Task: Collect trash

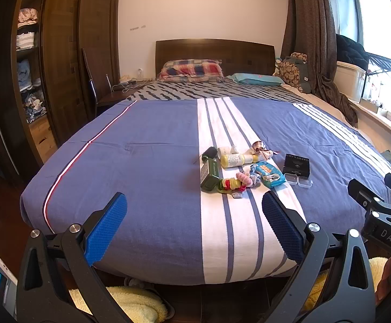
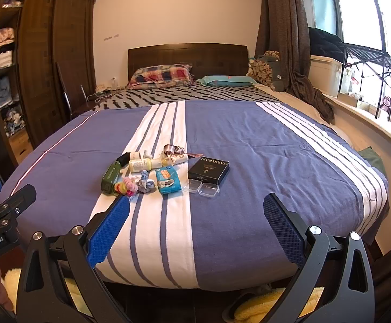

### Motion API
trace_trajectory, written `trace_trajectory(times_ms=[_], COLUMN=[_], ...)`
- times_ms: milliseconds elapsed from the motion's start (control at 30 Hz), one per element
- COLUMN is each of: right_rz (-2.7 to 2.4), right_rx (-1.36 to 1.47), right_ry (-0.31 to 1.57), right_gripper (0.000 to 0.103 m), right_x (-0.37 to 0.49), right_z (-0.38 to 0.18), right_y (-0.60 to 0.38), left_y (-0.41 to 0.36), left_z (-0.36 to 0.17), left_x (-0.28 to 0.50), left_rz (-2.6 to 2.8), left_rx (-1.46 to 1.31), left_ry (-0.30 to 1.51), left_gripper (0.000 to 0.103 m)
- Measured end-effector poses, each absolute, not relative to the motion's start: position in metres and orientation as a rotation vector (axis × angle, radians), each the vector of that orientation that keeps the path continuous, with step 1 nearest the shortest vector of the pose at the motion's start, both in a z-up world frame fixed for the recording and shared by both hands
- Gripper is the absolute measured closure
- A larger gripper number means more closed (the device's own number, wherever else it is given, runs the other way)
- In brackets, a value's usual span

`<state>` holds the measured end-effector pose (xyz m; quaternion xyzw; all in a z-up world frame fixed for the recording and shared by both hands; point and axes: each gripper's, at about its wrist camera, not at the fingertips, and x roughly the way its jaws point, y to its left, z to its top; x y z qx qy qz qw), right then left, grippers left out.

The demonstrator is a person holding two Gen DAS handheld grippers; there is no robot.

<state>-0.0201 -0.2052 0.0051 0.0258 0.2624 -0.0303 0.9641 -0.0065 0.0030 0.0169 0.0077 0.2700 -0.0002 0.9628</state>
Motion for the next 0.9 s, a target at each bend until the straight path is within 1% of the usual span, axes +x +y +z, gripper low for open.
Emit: trace_trajectory(times_ms=[900], right_rz=[-0.051], right_rx=[0.058], right_ry=[0.531], right_gripper=[0.003], right_x=[-0.0199], right_z=[0.0063], right_y=[-0.2028], left_y=[0.0018], left_z=[0.0187], left_x=[-0.0085], left_rz=[-0.006], left_rx=[0.020], left_ry=[0.537], left_gripper=[0.008])
